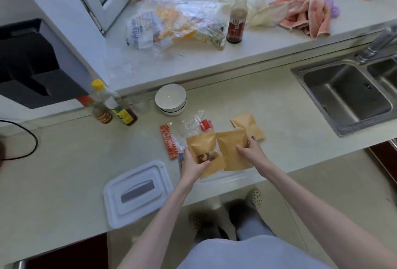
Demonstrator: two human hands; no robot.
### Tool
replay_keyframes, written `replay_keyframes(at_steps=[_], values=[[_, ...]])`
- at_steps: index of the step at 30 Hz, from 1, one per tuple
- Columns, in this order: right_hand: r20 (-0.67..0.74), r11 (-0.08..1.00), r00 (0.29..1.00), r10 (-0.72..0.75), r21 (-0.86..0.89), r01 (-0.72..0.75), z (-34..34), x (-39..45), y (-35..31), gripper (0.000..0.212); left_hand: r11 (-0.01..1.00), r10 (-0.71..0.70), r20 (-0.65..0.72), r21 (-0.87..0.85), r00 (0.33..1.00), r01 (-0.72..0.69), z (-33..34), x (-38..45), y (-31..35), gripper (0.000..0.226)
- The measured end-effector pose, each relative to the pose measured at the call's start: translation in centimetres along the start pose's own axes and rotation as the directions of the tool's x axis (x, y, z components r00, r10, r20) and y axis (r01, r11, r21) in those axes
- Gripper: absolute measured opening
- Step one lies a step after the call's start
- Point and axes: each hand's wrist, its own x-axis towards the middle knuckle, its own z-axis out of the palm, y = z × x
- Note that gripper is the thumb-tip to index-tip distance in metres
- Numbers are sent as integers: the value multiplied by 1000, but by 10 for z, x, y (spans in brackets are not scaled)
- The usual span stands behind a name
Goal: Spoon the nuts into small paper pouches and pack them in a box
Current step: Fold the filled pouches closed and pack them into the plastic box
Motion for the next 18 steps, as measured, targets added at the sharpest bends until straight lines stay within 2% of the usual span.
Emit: replay_keyframes(at_steps=[5, 8, 10, 14, 16, 18], values=[[10, 999, 999, 37, -5, -37, 10, 0, 11, 30, 987, -65, 29, 152, 997, 60, 13, 3, -3, 62], [28, 997, 997, 75, -20, -75, 14, 5, 14, 39, 966, -128, 59, 232, 990, 112, 19, 5, 1, 66], [38, 989, 991, 132, -75, -129, 16, 9, 18, 42, 954, -176, 80, 260, 981, 150, 22, 8, 1, 65], [35, 954, 982, 185, -247, -171, 17, 17, 26, 28, 919, -236, 83, 341, 968, 195, 29, 6, 1, 71], [48, 940, 987, 150, -316, -128, 16, 20, 25, 27, 916, -195, 70, 370, 978, 156, 31, 3, 2, 74], [81, 931, 994, 68, -364, -34, 11, 22, 19, 39, 934, -91, 59, 350, 994, 65, 31, 3, 4, 67]])
